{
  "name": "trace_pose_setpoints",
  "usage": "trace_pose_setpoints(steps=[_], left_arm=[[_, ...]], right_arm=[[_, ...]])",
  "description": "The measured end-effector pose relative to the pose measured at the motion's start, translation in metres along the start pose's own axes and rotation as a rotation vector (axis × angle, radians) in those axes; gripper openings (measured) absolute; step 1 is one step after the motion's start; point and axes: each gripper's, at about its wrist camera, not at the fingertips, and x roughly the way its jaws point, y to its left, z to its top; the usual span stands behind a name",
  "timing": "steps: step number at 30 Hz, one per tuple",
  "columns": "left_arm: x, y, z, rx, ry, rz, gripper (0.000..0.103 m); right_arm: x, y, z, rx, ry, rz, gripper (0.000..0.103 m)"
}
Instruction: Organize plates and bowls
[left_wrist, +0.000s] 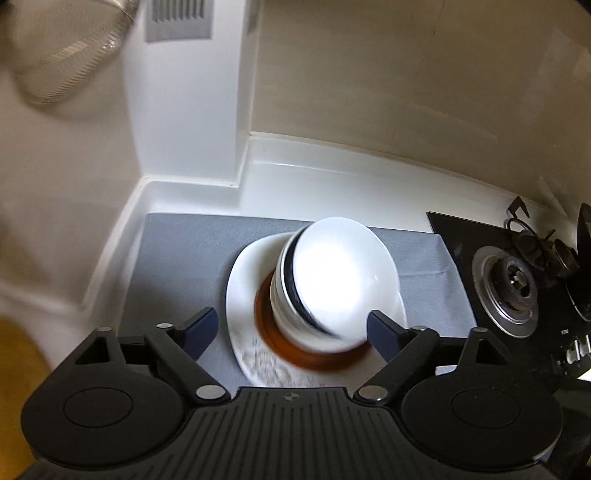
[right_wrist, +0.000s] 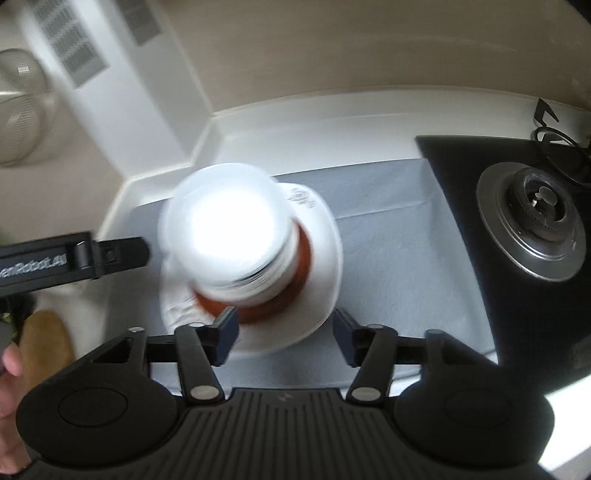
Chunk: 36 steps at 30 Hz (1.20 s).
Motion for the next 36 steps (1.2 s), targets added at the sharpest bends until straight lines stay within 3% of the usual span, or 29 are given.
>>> trace_pose_setpoints(steps=[5,7,10,14,18,22,32,36], left_arm=[[-0.056,-0.029,-0.017,-0.003,0.013,0.091,0.091],[-0.082,-0.042,-0.022,-0.01,0.02,0.131,0.091],[-0.122,-0.059,-0.028,-0.061,0.005,0.169,0.092],[-0.175,-0.089,-0.033,-0.076,-0.05,0.216,0.092],[-0.226,-0.123,-0.038,-0.028,-0.102,0.308,0.093],[-0.264,-0.143,-0.045,-0.024,-0.136,0.344,0.098],[-0.293,-0.17,-0.062,-0.042,-0.18,0.353,0.099],[-0.292,-0.176,-0.065,-0.037,-0.146,0.343,0.099]], right_arm=[[-0.057,0.015,-0.006,-0.085,-0.032,0.048,0.088],[-0.083,0.016,-0.005,-0.094,-0.041,0.045,0.089],[-0.122,0.021,-0.005,-0.154,-0.047,0.006,0.09],[-0.173,0.02,-0.005,-0.18,-0.062,-0.05,0.102],[-0.226,0.015,-0.012,-0.214,-0.11,0.004,0.102],[-0.264,0.008,-0.018,-0.19,-0.127,0.052,0.102],[-0.31,-0.009,-0.035,-0.199,-0.17,0.043,0.103],[-0.311,-0.015,-0.04,-0.185,-0.143,0.025,0.103]])
